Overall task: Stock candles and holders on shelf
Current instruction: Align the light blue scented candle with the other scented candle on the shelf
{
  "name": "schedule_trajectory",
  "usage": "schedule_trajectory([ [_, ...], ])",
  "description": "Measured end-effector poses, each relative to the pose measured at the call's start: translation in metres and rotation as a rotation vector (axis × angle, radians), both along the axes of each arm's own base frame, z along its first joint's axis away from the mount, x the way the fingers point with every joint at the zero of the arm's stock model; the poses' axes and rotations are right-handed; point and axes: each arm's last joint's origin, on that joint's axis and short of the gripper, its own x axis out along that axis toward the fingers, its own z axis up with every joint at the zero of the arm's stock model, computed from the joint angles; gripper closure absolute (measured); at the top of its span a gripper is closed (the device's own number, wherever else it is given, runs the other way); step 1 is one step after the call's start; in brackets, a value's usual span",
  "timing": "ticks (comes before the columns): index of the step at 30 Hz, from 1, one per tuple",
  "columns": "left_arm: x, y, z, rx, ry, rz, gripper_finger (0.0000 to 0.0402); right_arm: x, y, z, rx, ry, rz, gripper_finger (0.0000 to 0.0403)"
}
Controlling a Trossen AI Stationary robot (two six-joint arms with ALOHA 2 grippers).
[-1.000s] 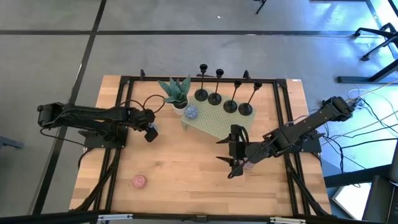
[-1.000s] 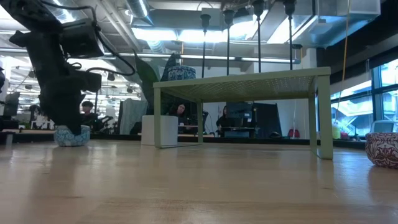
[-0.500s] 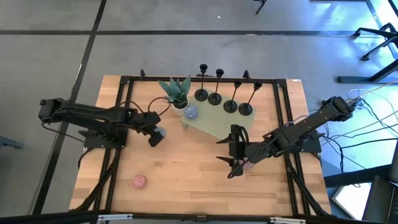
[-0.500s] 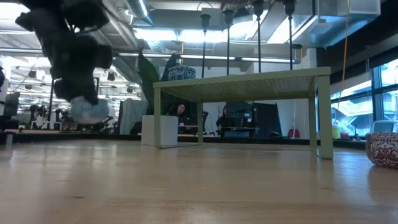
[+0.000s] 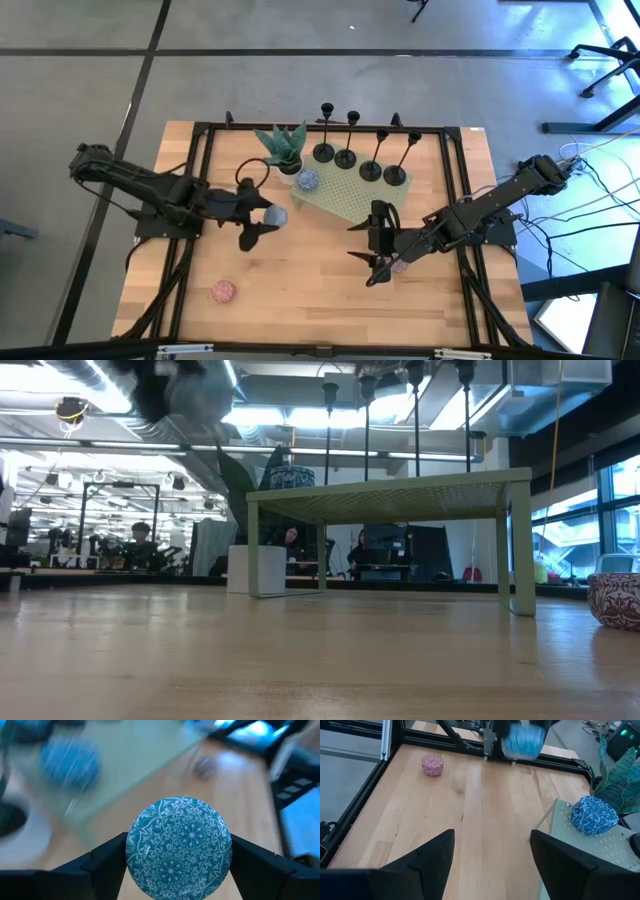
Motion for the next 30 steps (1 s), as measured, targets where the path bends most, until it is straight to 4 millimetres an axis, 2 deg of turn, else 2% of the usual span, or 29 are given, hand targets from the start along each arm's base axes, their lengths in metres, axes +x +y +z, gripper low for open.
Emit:
schedule_trajectory([
  [5,0.018,-0.014,0.022,0.131,-0.158,-0.144,0.0104,0.0,0.0,0.0,0.0,-0.001,0.0,0.0139],
  [10,0.049,-0.02,0.025,0.273,-0.1,-0.192,0.0104,0.001,0.001,0.002,0.011,-0.024,0.001,0.0139],
  [16,0.094,-0.012,0.031,0.349,-0.043,-0.163,0.0102,0.002,0.001,0.003,0.011,-0.03,0.003,0.0139],
  [19,0.11,-0.005,0.025,0.379,0.006,-0.149,0.0102,0.002,0.001,0.003,0.01,-0.03,0.004,0.0139],
  [23,0.127,0.001,0.006,0.438,0.07,-0.16,0.0102,0.001,0.001,0.002,0.009,-0.027,0.003,0.0139],
  [30,0.144,0.008,-0.014,0.564,0.139,-0.159,0.0102,0.001,0.001,0.002,0.011,-0.025,0.001,0.0139],
])
